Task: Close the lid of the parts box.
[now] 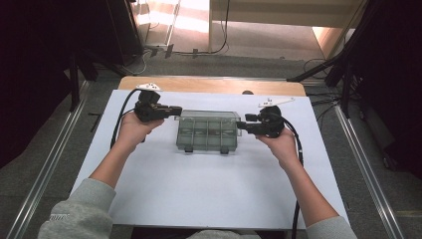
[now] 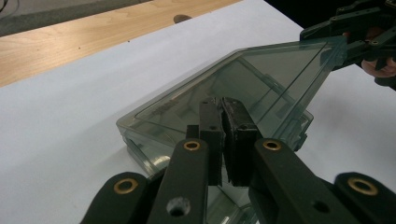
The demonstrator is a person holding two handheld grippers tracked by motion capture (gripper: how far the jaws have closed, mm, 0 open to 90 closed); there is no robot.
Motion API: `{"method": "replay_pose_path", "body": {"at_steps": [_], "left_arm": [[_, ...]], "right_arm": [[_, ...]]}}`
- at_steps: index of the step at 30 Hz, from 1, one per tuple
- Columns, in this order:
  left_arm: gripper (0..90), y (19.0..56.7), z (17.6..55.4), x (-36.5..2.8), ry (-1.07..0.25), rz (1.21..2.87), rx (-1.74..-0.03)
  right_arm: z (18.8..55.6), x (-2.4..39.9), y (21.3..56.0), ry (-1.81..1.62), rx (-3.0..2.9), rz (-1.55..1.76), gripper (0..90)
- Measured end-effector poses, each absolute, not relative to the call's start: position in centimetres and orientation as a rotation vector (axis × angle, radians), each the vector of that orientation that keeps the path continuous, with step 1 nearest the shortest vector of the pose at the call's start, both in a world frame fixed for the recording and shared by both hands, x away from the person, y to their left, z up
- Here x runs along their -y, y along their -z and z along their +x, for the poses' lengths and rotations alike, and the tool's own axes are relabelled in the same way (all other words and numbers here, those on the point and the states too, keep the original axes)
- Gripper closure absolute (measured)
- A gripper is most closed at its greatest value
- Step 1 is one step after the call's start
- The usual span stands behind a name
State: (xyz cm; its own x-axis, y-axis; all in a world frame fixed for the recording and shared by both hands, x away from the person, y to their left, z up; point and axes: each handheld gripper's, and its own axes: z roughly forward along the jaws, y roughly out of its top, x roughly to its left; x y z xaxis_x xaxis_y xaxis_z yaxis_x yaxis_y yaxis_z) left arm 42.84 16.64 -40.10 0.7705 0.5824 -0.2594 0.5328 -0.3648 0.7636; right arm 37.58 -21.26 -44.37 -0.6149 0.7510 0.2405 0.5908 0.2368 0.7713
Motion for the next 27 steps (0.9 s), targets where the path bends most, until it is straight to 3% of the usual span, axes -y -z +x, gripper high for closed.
{"method": "replay_pose_path", "body": {"at_steps": [12, 27], "left_arm": [[87.1, 40.2, 42.2, -17.0, -0.069, 2.014, -0.830], [87.1, 40.7, 41.4, -16.9, -0.069, 2.035, -0.815]], "right_arm": [[36.7, 22.0, 43.3, -1.302, -2.324, 1.275, 48.3], [36.4, 21.7, 42.1, -1.363, -2.290, 1.309, 63.7]]}}
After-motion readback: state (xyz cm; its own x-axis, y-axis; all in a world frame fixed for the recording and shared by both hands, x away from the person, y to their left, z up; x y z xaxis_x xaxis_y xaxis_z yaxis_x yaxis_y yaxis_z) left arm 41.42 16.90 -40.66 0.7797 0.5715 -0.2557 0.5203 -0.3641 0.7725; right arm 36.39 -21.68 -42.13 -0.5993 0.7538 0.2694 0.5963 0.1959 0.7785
